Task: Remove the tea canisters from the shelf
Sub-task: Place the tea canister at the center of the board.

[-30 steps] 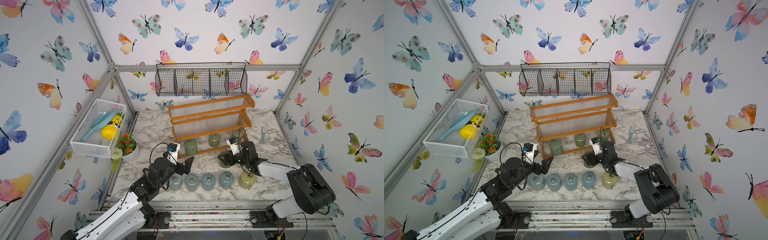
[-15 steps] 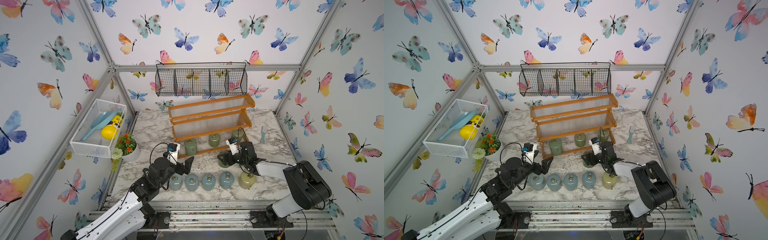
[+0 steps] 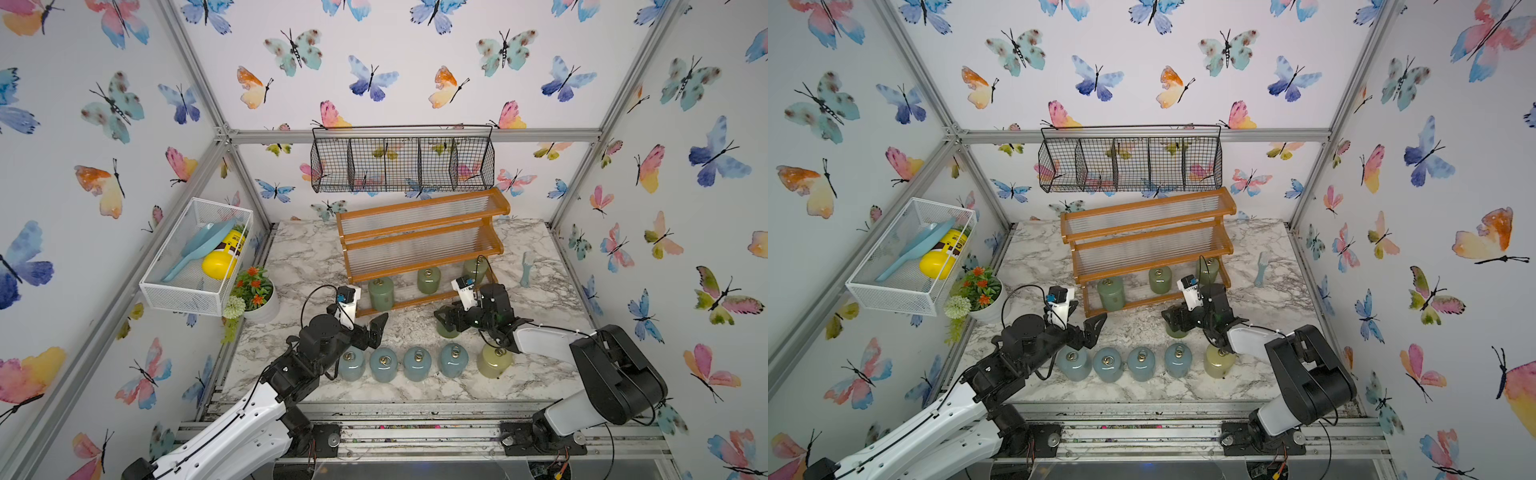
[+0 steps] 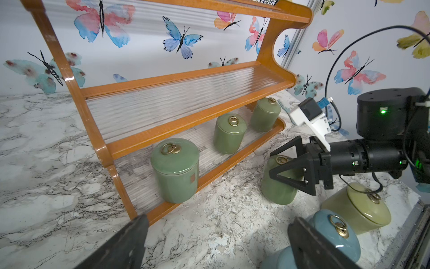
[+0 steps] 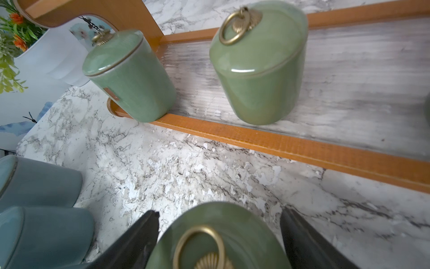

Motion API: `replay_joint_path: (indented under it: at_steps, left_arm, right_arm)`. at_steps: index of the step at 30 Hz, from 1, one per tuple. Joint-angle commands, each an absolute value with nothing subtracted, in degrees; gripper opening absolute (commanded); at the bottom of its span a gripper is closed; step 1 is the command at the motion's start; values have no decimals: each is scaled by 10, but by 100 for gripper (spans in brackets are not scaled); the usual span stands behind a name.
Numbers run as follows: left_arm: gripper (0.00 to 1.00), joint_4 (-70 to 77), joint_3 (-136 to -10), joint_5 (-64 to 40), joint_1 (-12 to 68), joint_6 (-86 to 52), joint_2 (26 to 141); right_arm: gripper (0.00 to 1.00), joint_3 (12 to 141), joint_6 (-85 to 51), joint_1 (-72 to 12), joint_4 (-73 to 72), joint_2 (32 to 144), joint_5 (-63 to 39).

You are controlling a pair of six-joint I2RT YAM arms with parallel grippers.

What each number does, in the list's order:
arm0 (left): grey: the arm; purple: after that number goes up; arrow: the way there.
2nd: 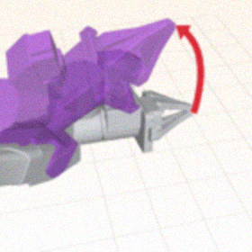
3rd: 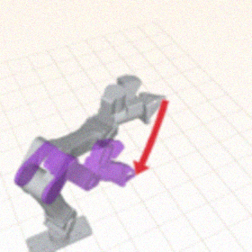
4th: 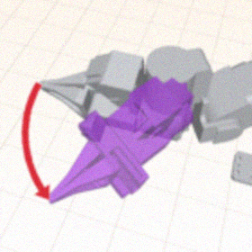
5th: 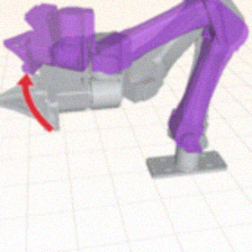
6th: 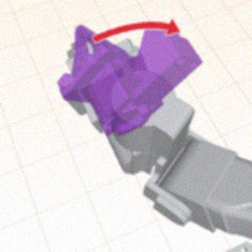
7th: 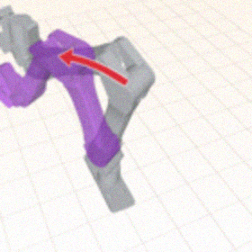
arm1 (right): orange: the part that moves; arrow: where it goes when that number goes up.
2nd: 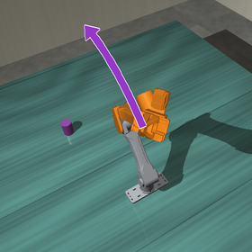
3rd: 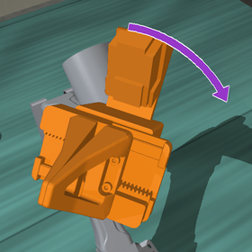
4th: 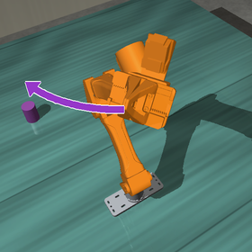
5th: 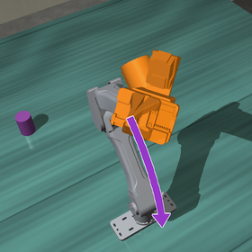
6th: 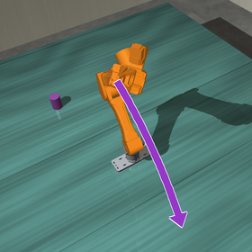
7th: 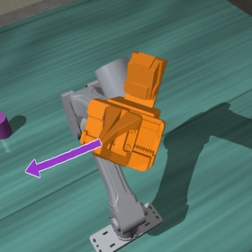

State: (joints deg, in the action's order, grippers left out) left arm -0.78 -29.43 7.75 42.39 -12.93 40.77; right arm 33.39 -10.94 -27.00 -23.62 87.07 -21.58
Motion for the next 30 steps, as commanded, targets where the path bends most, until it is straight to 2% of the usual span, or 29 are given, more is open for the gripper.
replay_joint_path:
  at_steps: [1,22,30]
  left_arm:
    - [98,-11,-291,83,424,-131,407]
    - [98,-20,-279,78,425,-148,414]
    - [98,-28,-278,83,425,-158,417]
  right_arm:
    - [89,327,-111,-272,-238,852,-208]
    - [92,331,-112,-272,-206,822,-201]
    - [92,341,-123,-272,-140,800,-193]
